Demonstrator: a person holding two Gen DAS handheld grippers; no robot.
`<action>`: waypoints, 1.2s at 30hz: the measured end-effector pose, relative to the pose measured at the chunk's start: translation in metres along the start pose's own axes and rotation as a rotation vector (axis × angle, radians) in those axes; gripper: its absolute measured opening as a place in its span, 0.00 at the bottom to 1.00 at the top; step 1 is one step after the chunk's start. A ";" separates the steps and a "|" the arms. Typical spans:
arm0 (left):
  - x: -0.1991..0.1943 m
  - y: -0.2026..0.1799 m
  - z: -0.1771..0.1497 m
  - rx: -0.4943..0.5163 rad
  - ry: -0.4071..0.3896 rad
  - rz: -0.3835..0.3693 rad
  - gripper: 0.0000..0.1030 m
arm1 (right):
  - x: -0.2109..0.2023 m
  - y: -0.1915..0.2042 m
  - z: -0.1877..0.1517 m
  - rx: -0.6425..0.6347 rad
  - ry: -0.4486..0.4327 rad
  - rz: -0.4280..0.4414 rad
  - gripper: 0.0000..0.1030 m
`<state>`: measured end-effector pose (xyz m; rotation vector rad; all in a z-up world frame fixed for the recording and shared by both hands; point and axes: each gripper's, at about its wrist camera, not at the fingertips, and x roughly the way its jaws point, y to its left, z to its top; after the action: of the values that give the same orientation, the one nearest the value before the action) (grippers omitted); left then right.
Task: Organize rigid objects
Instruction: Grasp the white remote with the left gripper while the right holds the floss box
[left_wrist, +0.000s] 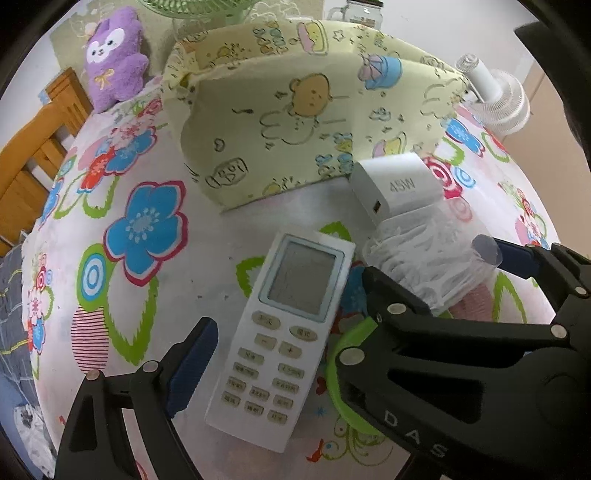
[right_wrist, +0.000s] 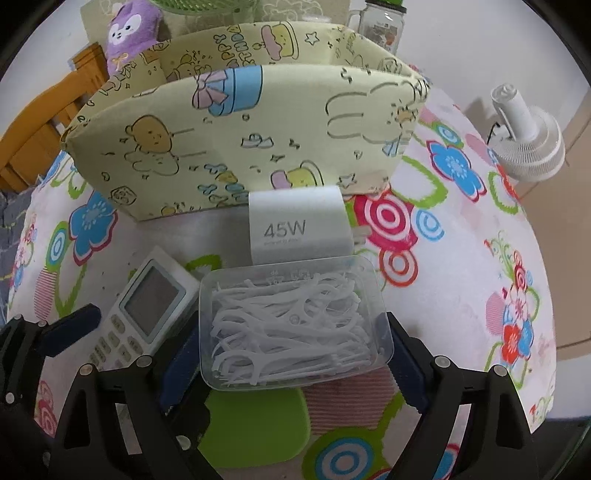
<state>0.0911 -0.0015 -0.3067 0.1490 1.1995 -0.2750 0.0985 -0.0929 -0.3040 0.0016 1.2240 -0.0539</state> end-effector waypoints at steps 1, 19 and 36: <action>0.000 0.000 -0.001 0.009 -0.002 -0.004 0.89 | -0.001 -0.001 -0.002 0.005 -0.001 -0.003 0.89; -0.012 0.002 -0.008 0.035 -0.018 -0.023 0.48 | -0.017 0.007 -0.008 0.064 -0.019 0.007 0.89; -0.023 0.001 0.003 -0.020 -0.015 -0.010 0.46 | -0.034 0.002 0.002 0.056 -0.034 0.023 0.89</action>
<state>0.0866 0.0013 -0.2838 0.1235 1.1876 -0.2724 0.0893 -0.0893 -0.2714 0.0633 1.1878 -0.0685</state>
